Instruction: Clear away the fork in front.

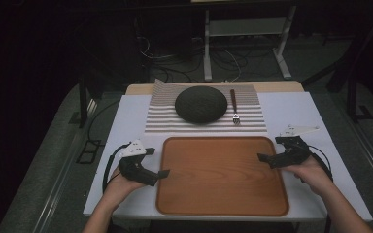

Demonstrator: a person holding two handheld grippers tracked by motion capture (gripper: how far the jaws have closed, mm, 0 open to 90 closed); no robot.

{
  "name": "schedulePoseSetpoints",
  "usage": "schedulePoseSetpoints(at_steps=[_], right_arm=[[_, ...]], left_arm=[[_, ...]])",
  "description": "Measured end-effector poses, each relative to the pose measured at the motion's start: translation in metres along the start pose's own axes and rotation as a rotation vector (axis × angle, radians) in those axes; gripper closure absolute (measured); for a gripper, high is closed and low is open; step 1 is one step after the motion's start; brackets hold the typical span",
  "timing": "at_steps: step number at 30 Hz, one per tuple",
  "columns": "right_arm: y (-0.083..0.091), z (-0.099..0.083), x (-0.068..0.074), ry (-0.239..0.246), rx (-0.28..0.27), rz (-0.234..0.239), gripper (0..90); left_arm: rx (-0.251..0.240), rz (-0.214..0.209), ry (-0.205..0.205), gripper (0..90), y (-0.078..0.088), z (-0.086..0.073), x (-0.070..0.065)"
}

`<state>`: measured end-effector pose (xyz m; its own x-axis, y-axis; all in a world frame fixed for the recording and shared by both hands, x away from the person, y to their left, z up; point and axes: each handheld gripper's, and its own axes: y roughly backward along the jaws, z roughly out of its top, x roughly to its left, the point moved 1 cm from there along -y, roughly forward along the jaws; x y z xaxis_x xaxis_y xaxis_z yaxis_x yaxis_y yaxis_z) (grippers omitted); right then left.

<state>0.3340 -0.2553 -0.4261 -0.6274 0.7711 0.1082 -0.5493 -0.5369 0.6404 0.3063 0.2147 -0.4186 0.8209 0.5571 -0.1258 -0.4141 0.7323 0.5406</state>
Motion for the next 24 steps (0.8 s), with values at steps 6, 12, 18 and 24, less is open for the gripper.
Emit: schedulePoseSetpoints(at_steps=[6,12,18,24], right_arm=[[-0.007,0.007,-0.002,0.003,0.007,-0.01,0.0],[-0.014,0.013,-0.003,0.002,0.02,-0.016,0.0],[-0.021,0.024,-0.004,0.005,0.022,-0.014,0.0],[-0.03,0.034,-0.006,0.009,0.025,-0.016,0.0]], left_arm=[[0.001,0.004,-0.003,0.0,0.001,0.0,0.0],[0.001,0.003,-0.002,0.0,0.0,0.0,0.0],[-0.005,0.008,0.001,0.0,0.0,0.001,0.0],[0.001,0.009,-0.007,0.0,-0.001,0.001,-0.001]])
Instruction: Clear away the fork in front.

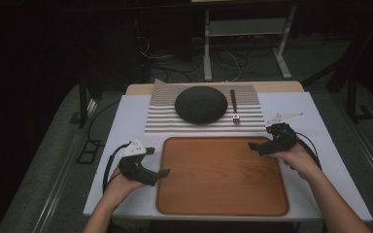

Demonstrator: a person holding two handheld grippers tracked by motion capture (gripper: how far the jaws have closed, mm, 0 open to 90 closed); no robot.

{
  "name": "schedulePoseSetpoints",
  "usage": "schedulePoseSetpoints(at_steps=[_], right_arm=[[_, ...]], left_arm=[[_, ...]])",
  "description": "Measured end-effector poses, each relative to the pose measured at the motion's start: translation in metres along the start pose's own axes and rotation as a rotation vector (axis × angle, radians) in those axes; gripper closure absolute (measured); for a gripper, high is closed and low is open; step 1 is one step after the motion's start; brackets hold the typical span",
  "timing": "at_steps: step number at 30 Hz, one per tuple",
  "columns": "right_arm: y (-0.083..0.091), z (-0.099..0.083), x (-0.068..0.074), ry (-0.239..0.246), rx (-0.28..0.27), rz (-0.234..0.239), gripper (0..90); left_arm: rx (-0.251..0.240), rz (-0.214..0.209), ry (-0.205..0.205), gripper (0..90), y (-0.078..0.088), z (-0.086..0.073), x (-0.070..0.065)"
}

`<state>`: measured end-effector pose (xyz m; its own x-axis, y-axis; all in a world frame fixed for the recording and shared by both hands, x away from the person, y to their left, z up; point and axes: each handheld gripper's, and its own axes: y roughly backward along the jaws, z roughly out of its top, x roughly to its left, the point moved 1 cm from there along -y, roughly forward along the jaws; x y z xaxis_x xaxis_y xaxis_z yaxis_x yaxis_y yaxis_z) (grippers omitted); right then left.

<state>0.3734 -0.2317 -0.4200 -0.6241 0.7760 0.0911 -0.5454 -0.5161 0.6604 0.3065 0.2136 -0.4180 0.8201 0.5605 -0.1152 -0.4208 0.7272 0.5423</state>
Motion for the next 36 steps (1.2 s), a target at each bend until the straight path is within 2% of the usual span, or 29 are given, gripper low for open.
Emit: schedulePoseSetpoints(at_steps=[11,23,26,36], right_arm=[[-0.023,0.02,-0.008,-0.003,0.019,-0.019,0.0],[-0.043,0.036,-0.02,-0.035,0.024,-0.033,0.1],[-0.046,0.041,-0.024,-0.04,0.035,-0.031,5.9],[-0.057,0.06,-0.036,-0.063,0.058,-0.056,14.3]], left_arm=[[-0.003,0.002,0.0,0.0,0.0,-0.001,0.001],[-0.013,0.005,0.002,0.0,0.003,-0.001,0.002],[-0.01,0.007,-0.001,0.0,0.002,-0.001,0.001],[-0.007,0.012,-0.002,0.0,0.001,-0.001,0.002]])
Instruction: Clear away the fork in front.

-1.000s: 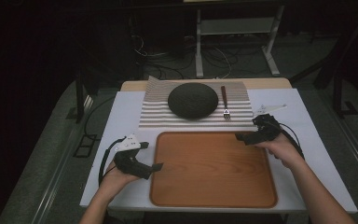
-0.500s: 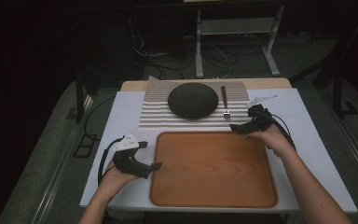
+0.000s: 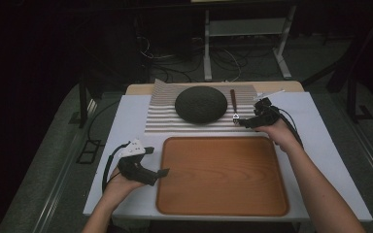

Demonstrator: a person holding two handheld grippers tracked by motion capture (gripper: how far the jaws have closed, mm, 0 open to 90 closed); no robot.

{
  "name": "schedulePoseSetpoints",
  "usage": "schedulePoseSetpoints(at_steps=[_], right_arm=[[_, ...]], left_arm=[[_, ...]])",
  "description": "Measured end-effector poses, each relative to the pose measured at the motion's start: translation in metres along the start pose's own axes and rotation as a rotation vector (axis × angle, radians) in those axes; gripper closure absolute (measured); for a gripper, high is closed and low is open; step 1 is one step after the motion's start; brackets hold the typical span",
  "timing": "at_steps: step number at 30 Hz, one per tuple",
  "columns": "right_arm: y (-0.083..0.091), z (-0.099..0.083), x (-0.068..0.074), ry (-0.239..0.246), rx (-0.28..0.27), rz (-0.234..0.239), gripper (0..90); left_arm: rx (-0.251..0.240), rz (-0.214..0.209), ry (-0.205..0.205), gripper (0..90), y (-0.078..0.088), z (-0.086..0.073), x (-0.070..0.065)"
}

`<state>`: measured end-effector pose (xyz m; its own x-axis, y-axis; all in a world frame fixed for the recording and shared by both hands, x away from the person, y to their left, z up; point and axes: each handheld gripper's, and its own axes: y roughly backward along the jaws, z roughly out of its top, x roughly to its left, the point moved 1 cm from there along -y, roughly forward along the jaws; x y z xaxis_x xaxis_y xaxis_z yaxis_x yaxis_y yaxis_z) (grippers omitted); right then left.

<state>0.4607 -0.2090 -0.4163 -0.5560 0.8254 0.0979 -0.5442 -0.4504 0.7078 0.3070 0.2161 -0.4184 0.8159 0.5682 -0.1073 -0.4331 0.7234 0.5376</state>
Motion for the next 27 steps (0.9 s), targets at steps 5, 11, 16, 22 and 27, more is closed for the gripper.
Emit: schedulePoseSetpoints(at_steps=[5,11,16,22,27], right_arm=[[-0.006,0.009,-0.003,0.003,0.023,0.0,18.1],[-0.019,0.023,-0.008,-0.005,0.062,-0.004,23.4],[-0.031,0.035,-0.012,-0.006,0.096,-0.02,25.7],[-0.045,0.05,-0.013,-0.018,0.137,-0.045,32.1],[-0.058,0.063,-0.016,-0.038,0.184,-0.061,38.0]], left_arm=[[0.004,0.001,-0.005,0.0,-0.001,0.0,-0.001],[0.001,0.002,-0.006,0.0,-0.001,0.0,0.0],[0.001,0.001,-0.009,0.0,-0.001,0.0,-0.001],[-0.002,-0.002,-0.008,0.0,-0.001,0.0,-0.001],[-0.004,-0.003,-0.009,0.0,-0.001,0.0,-0.001]])
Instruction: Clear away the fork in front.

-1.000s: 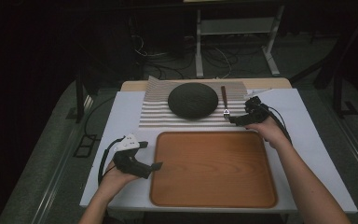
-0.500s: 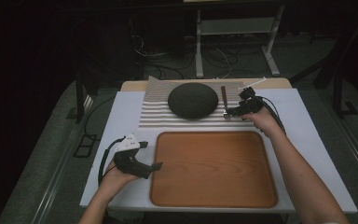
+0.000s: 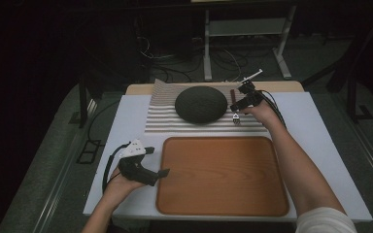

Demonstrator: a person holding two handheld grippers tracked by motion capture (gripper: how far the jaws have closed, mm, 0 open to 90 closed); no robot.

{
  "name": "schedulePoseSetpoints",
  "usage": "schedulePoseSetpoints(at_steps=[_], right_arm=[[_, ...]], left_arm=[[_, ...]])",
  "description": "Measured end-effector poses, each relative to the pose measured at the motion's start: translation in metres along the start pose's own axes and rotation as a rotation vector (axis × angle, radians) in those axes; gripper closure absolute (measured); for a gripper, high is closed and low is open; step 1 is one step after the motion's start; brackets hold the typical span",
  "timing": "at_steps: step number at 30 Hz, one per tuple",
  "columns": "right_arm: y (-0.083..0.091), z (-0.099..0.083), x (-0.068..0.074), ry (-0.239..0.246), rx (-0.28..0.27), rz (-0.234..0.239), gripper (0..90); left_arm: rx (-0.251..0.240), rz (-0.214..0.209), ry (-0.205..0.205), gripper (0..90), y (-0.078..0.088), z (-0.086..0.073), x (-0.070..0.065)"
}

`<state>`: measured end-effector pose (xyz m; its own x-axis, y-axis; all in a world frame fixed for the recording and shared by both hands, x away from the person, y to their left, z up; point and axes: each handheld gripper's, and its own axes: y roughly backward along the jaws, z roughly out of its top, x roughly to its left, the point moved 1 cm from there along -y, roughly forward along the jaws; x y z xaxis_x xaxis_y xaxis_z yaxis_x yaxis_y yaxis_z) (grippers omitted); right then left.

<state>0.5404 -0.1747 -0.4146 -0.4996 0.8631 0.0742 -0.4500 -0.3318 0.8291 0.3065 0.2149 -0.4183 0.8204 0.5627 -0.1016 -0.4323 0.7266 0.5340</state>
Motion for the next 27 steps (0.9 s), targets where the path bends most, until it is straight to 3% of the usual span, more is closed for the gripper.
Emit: schedulePoseSetpoints(at_steps=[7,19,27], right_arm=[[-0.014,0.016,-0.007,-0.04,0.064,-0.031,48.3],[-0.036,0.029,-0.019,-0.095,0.124,-0.034,54.1],[-0.048,0.034,-0.016,-0.073,0.177,-0.054,57.7]], left_arm=[[0.003,-0.003,-0.007,0.0,0.0,0.0,-0.001],[-0.004,-0.005,-0.004,0.0,0.002,-0.001,0.0],[-0.006,-0.004,0.001,0.0,0.003,-0.001,0.001]])
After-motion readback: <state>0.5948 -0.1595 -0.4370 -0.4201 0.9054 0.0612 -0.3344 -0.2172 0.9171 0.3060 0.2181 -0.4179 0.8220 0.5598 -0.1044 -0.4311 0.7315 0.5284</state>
